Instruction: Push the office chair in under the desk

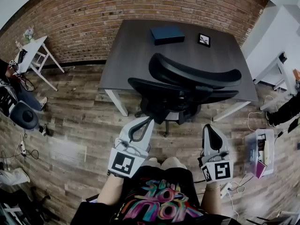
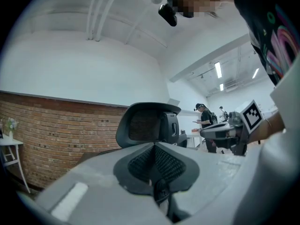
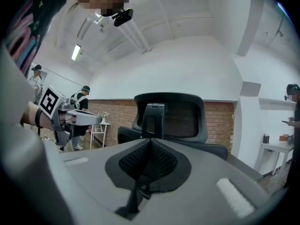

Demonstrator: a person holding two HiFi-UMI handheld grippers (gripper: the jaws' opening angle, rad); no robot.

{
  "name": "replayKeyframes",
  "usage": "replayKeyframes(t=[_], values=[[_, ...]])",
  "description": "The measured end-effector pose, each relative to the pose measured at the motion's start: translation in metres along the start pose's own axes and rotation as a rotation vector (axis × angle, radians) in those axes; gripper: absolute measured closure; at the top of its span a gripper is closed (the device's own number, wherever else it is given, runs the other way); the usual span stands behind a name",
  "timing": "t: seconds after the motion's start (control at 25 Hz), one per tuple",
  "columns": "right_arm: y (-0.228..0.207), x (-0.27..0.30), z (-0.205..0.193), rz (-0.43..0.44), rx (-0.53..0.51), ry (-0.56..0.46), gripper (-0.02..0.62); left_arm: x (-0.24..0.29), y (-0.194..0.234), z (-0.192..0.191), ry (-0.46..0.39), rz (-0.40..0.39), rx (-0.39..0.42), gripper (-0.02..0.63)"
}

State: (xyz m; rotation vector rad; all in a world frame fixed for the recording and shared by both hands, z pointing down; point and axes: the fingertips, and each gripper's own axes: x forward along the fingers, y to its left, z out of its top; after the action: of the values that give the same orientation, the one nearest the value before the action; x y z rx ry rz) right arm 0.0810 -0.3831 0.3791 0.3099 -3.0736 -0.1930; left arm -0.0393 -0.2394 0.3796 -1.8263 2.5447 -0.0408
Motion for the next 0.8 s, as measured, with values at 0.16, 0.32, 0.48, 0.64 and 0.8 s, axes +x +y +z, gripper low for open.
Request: replayKeyframes(t=[0.16, 0.32, 0.48, 0.64, 0.8], values=[[0.0015, -0.0019, -0.0013, -0.002, 0.003, 0.002, 0.595, -0.0029, 0.0036, -0.0029, 0.003, 0.005, 0.005, 0.604], [0.0029, -0.0009, -0.001, 0.007, 0.009, 0.004, 0.595, -0.0044, 0.0054, -0.0035, 0.004, 0.005, 0.01, 0.604], [0.0059, 0.001, -0.0002, 0.014, 0.011, 0.002, 0.595, -0.006, 0.0067, -0.0045, 0.005, 0.006, 0.005, 0.604], [0.0074, 0.0016, 0.0024, 0.019, 0.015, -0.009, 0.594, -0.0064, 0.0047, -0.0051, 0.006, 0.0, 0.006, 0.604], [0.0105, 0.0029, 0.005, 0.024, 0.012, -0.017, 0.594, -0.0072, 0.0057, -0.0052, 0.001, -0.001, 0.007, 0.604]])
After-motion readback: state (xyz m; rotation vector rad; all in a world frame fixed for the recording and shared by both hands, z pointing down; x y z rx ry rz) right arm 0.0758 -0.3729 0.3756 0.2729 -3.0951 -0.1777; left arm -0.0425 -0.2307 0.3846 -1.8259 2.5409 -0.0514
